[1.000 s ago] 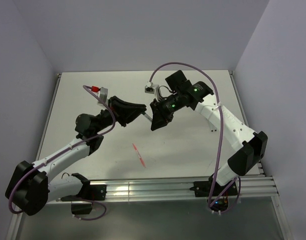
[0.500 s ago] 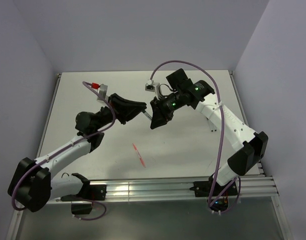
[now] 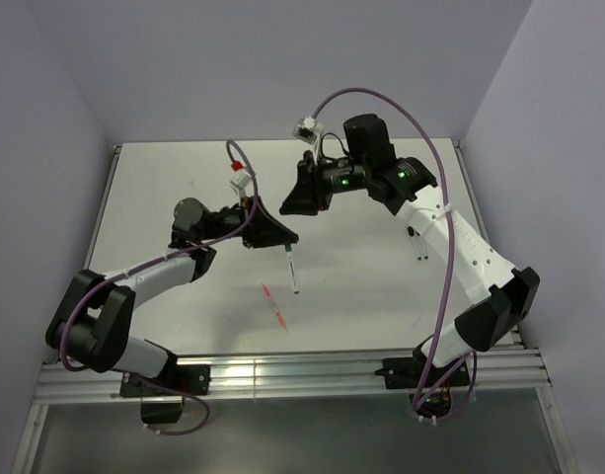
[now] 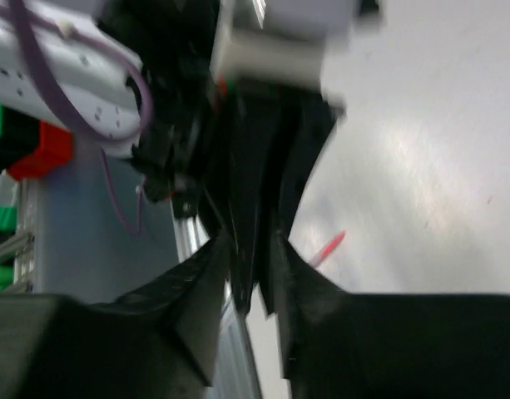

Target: Insert the pens into the pen caps

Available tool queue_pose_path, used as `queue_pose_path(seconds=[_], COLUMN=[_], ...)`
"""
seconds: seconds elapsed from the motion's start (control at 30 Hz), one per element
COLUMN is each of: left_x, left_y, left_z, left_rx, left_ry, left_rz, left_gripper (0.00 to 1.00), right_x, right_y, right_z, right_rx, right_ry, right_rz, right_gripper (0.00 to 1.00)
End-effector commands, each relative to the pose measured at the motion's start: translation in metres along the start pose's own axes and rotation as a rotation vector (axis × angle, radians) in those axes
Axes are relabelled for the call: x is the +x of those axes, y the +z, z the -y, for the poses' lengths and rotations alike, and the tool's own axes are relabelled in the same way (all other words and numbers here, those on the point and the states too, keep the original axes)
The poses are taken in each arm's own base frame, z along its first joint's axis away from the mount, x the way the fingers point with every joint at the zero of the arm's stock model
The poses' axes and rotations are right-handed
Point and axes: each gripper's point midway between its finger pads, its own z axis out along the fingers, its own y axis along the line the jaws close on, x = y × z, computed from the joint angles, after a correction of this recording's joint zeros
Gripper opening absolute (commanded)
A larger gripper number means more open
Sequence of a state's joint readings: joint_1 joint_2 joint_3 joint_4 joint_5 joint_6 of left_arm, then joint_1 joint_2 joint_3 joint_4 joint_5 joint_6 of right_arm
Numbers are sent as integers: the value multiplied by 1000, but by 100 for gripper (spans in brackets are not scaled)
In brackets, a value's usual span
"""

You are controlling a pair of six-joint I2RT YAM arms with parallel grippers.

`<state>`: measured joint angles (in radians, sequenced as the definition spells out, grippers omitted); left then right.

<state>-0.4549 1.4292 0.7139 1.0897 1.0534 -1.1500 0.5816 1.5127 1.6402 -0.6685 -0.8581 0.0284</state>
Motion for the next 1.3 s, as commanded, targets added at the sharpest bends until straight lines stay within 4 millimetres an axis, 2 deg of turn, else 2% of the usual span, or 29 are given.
queue_pose_path(seconds=[0.0, 0.03, 0.13, 0.2, 0.37, 0.5, 0.67, 0.77, 1.0, 1.27], left_x=[31, 29, 20, 14, -4, -28, -53, -61, -66, -66], left_y=[-5, -5, -8, -11, -15, -19, -22, -21, -20, -20], left_z=[20, 21, 18, 15, 7, 12, 20, 23, 27, 25], left_rx=[86, 86, 74, 60, 28, 37, 50, 59, 87, 81], left_ry=[-73, -64, -54, -52, -20, 23, 65, 82, 74, 65], left_rz=[-193, -185, -162, -138, -96, -41, 15, 40, 76, 87], left_gripper=[0, 0, 0, 0, 0, 0, 0, 0, 0, 0], right_x=[-69, -67, -55, -42, -25, -6, 8, 13, 19, 23], right_y=[-20, -21, -20, -17, -23, -22, -13, -7, 7, 25], right_z=[-31, -31, -31, -26, -24, -23, -23, -23, -13, -20], right_rx=[-44, -43, -51, -43, -1, 2, -54, -86, -90, -125], right_ry=[-210, -207, -181, -150, -117, -66, -12, 28, 87, 104], right_rz=[228, 227, 200, 170, 156, 131, 90, 76, 81, 51], right_gripper=[41, 50, 61, 65, 77, 87, 87, 81, 73, 69])
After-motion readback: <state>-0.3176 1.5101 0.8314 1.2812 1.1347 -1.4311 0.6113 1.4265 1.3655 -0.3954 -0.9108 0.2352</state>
